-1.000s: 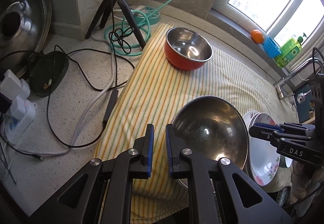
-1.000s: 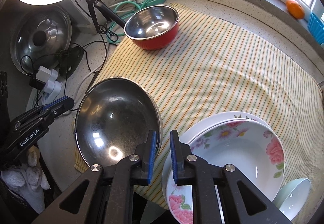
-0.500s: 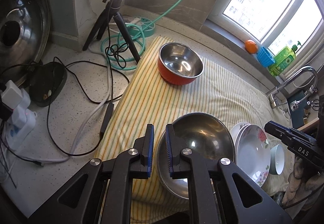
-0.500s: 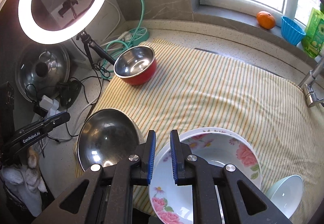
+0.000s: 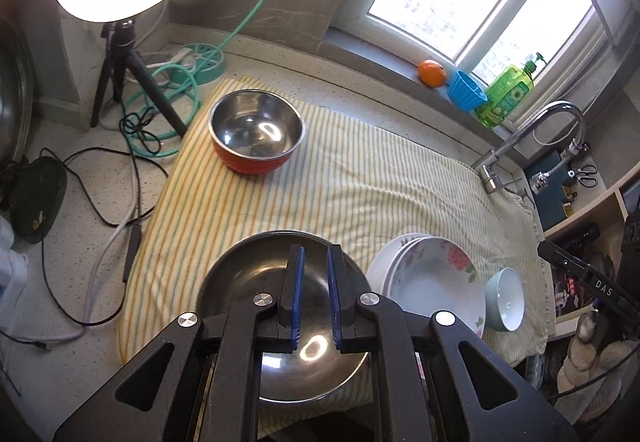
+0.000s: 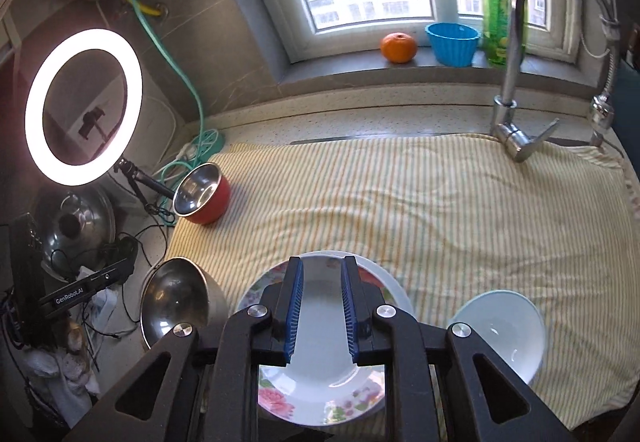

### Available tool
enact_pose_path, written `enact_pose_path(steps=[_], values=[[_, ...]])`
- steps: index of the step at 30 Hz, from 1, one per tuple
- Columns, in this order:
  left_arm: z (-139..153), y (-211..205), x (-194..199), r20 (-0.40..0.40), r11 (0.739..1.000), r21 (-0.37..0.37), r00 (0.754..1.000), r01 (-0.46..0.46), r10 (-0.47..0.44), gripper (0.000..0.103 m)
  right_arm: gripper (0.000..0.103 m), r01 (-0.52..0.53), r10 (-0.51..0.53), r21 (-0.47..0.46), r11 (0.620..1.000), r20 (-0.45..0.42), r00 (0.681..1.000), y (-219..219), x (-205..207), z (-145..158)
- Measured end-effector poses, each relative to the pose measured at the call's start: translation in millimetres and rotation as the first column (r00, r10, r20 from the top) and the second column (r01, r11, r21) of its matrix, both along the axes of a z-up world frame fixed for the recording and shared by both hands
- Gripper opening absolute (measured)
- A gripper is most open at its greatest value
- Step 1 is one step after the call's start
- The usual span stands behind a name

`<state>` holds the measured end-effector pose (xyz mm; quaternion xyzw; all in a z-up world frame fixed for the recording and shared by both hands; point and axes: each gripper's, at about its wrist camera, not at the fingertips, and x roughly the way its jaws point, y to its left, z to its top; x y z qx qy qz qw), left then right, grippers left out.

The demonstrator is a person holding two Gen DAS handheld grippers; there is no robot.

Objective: Organize plates and bowls
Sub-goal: 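Lower the large steel bowl onto the cloth beside the plate stack, then grasp the rim of the light blue bowl with the right gripper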

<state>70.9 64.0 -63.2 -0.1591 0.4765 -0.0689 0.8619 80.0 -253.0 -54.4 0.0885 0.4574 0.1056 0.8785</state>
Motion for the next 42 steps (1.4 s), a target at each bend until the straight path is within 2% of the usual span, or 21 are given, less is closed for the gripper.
enact_pose_path(steps=[11, 17, 22, 25, 30, 34, 36, 39, 42], values=[[9, -64, 19, 0.024, 0.989, -0.041, 0.989, 0.144, -0.143, 0.010, 0.021, 0.205, -0.205, 0.037, 0.978, 0.017, 0.979, -86, -25, 11], [5, -104, 21, 0.007, 0.969, -0.034, 0.970, 0.244, -0.244, 0.010, 0.021, 0.286, -0.286, 0.032, 0.958, -0.011, 0.958, -121, -32, -3], [3, -130, 23, -0.002, 0.957, -0.048, 0.958, 0.288, -0.288, 0.010, 0.021, 0.330, -0.327, 0.066, 0.942, -0.045, 0.944, -143, -36, -15], [6, -137, 26, 0.008, 0.954, -0.031, 0.955, 0.297, -0.297, 0.010, 0.021, 0.328, -0.325, 0.070, 0.942, -0.045, 0.945, -146, -33, -15], [13, -125, 37, 0.039, 0.972, 0.010, 0.971, 0.235, -0.236, 0.010, 0.021, 0.290, -0.290, 0.058, 0.955, -0.007, 0.957, -135, -15, -4], [16, -116, 45, 0.049, 0.975, 0.043, 0.974, 0.217, -0.219, 0.010, 0.021, 0.272, -0.274, 0.060, 0.960, 0.022, 0.962, -127, -1, 4], [15, -119, 49, 0.041, 0.970, 0.054, 0.970, 0.236, -0.238, 0.017, 0.021, 0.269, -0.271, 0.056, 0.961, 0.020, 0.962, -125, 5, 5], [9, -131, 52, 0.029, 0.962, 0.066, 0.964, 0.264, -0.266, 0.018, 0.021, 0.267, -0.268, 0.053, 0.962, 0.004, 0.964, -126, 9, 0], [-2, -150, 53, -0.003, 0.950, 0.025, 0.950, 0.311, -0.311, 0.018, 0.021, 0.268, -0.267, 0.042, 0.962, -0.034, 0.963, -130, 9, -11]])
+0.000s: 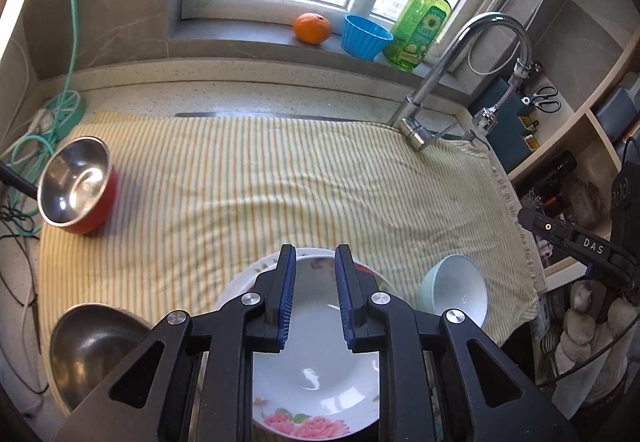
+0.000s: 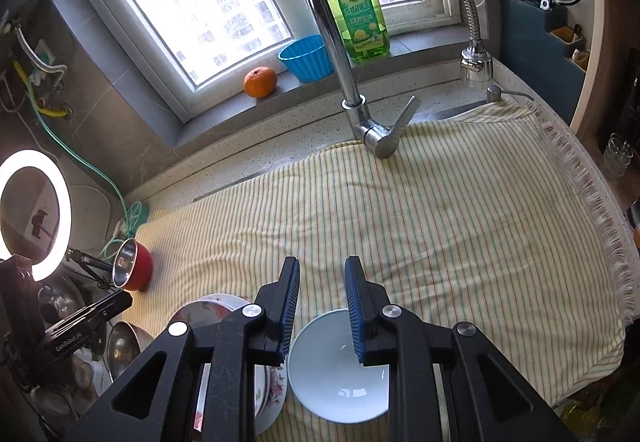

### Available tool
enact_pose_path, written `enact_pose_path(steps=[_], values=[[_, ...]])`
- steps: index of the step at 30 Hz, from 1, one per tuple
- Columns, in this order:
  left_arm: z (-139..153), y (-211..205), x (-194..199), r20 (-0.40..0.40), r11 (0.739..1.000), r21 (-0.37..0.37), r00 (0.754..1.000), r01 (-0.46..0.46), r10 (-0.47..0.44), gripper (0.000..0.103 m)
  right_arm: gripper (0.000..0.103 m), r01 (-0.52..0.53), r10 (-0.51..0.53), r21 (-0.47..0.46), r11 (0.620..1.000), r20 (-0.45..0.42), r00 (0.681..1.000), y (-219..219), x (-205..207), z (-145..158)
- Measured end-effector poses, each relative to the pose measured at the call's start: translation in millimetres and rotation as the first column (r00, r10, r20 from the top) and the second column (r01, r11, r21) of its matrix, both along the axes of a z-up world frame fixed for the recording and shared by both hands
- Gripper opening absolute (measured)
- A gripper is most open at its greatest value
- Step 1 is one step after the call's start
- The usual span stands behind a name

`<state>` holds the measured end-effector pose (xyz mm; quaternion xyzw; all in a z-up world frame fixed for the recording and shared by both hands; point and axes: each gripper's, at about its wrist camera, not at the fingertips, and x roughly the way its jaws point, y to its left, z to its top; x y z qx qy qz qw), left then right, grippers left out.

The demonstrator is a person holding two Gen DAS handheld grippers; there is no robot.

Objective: Organize plates and bowls
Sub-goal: 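Grasp the rim of the light blue bowl with the right gripper, then lift the light blue bowl and carry it toward the large steel bowl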

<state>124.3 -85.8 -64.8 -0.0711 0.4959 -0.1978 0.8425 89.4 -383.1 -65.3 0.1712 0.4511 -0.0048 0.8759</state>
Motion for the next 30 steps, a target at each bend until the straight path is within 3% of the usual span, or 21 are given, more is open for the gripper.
enact_pose_path(steps=[3, 11, 22, 30], values=[[-11, -29, -1, -0.047, 0.997, -0.017, 0.996, 0.079, -0.080, 0.018, 0.021, -0.002, 0.002, 0.007, 1.000, -0.048, 0.999, -6, -3, -15], [-38, -94, -3, -0.153, 0.968, -0.056, 0.956, 0.246, -0.252, 0.018, 0.021, 0.013, -0.005, 0.054, 0.998, -0.152, 0.988, -24, -27, -52], [-61, -136, -2, -0.210, 0.941, -0.011, 0.919, 0.338, -0.332, 0.018, 0.021, 0.031, -0.013, 0.087, 0.996, -0.207, 0.978, -29, -43, -78], [-69, -141, -3, -0.228, 0.938, 0.018, 0.915, 0.346, -0.333, 0.018, 0.021, 0.051, -0.030, 0.089, 0.995, -0.223, 0.974, -32, -44, -85]])
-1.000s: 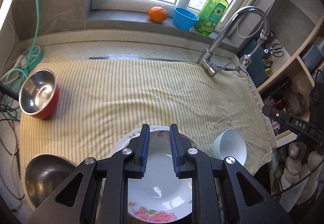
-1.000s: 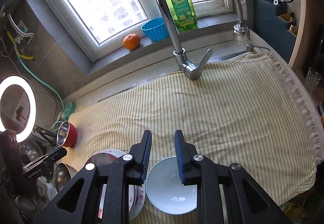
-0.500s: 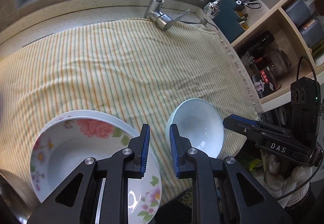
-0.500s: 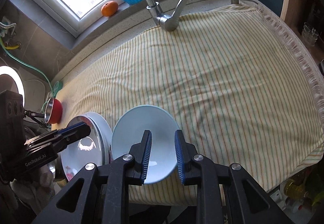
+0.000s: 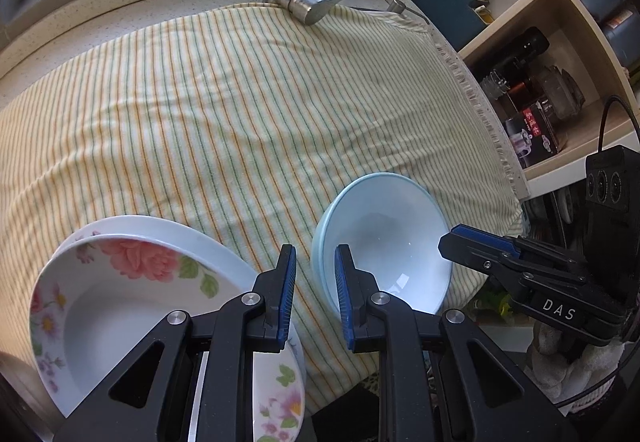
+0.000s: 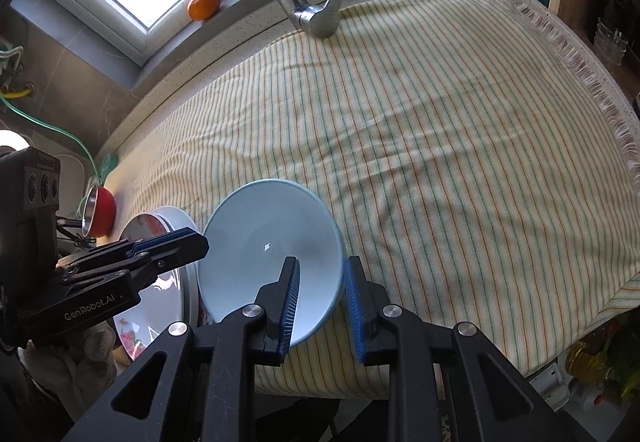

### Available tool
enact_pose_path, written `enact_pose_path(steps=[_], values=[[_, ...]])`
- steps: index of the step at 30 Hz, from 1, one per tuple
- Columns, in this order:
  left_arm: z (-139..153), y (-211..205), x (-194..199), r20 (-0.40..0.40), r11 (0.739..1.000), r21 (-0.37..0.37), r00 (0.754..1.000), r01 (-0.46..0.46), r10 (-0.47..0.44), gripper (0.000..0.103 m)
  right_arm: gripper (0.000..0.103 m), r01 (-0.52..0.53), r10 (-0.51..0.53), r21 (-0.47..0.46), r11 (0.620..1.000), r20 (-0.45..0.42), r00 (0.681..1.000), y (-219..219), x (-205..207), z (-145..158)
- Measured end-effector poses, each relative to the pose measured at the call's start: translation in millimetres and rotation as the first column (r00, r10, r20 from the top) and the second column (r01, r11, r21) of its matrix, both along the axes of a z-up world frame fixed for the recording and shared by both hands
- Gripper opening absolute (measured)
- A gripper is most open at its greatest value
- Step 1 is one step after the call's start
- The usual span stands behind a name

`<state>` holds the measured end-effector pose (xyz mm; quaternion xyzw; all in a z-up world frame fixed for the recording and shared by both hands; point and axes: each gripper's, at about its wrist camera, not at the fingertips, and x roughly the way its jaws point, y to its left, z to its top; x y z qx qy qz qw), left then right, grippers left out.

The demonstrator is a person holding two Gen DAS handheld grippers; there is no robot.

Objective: Organize plates and bowls
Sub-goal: 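Lift the light blue bowl and carry it toward the large steel bowl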

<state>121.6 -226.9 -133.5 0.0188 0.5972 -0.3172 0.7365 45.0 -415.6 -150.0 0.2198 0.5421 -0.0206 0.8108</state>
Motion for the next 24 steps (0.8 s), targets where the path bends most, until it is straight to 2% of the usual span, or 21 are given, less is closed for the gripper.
enact_pose_path(steps=[3, 6, 12, 18, 24], values=[[-2, -1, 1, 0.001, 1.000, 0.008, 1.000, 0.001, -0.001, 0.018, 0.021, 0.010, -0.010, 0.006, 1.000, -0.010, 1.000, -4, -1, -5], [-6, -2, 1, -0.005, 1.000, 0.014, 1.000, 0.009, -0.009, 0.012, 0.021, 0.013, -0.012, 0.045, 0.999, -0.018, 1.000, -6, -3, -10], [-11, -5, 1, -0.023, 1.000, 0.011, 1.000, 0.011, -0.011, 0.008, 0.009, 0.014, -0.012, 0.075, 0.997, -0.027, 1.000, -5, -2, -16], [-11, -5, -1, -0.025, 1.000, 0.007, 1.000, 0.000, 0.000, 0.006, 0.008, 0.015, -0.014, 0.058, 0.998, -0.025, 1.000, -3, 1, -13], [3, 4, -2, -0.003, 1.000, -0.021, 1.000, -0.021, 0.021, 0.006, 0.007, 0.011, -0.011, 0.047, 0.999, 0.004, 1.000, 1, 4, 4]])
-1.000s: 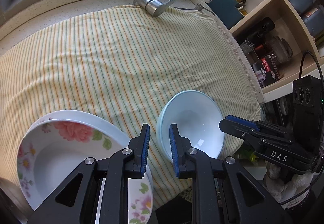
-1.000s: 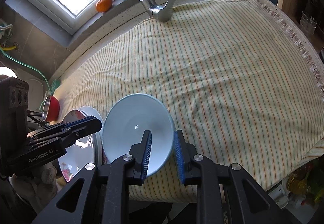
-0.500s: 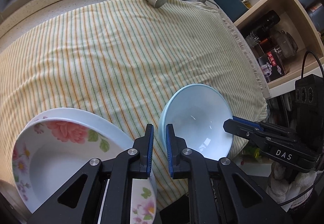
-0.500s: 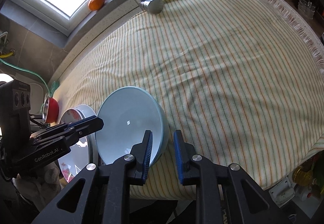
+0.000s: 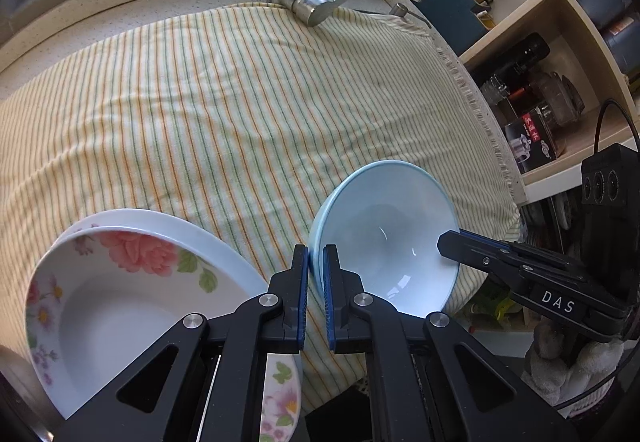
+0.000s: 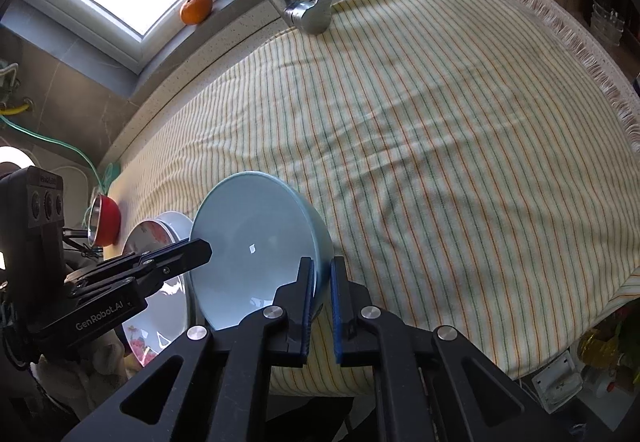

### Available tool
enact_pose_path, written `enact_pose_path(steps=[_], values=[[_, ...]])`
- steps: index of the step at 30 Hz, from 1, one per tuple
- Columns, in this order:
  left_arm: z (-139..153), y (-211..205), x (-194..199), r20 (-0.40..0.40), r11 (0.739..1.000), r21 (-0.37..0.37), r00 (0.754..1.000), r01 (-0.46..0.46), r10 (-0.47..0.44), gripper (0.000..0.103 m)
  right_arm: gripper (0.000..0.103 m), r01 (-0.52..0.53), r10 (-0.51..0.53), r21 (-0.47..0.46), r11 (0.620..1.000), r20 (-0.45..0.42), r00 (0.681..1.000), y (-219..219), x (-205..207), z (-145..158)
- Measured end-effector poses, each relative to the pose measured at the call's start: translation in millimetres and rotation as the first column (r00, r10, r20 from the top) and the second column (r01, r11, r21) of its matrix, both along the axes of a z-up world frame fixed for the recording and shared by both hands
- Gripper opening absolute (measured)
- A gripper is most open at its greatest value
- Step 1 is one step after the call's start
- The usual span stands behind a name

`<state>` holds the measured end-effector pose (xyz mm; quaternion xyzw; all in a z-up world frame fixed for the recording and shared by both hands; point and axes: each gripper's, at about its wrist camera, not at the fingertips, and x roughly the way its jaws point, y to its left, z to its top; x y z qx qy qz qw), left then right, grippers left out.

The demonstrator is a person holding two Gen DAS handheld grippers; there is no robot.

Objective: Organize plates and bowls
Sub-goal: 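Lift the light blue bowl and carry it toward the large steel bowl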

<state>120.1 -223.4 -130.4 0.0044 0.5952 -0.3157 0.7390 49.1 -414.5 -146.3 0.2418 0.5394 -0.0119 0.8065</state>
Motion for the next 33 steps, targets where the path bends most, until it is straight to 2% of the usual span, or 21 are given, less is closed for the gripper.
enact_pose_path(steps=[9, 17, 26, 33], values=[[33, 30, 1, 0.072, 0.997, -0.041, 0.995, -0.069, 0.072, 0.006, 0.007, -0.059, 0.060, -0.017, 0.998, 0.060, 0.996, 26, 13, 35], [56, 81, -2, 0.114, 0.983, -0.075, 0.977, -0.170, 0.178, 0.006, 0.007, -0.157, 0.158, -0.015, 0.987, 0.104, 0.982, 67, 30, 59], [71, 146, -15, 0.139, 0.947, -0.088, 0.938, -0.308, 0.318, 0.006, 0.007, -0.304, 0.305, -0.031, 0.952, 0.135, 0.943, 135, 48, 76], [76, 195, -31, 0.145, 0.904, -0.091, 0.892, -0.418, 0.427, 0.006, 0.007, -0.415, 0.415, -0.032, 0.909, 0.139, 0.899, 186, 58, 78]])
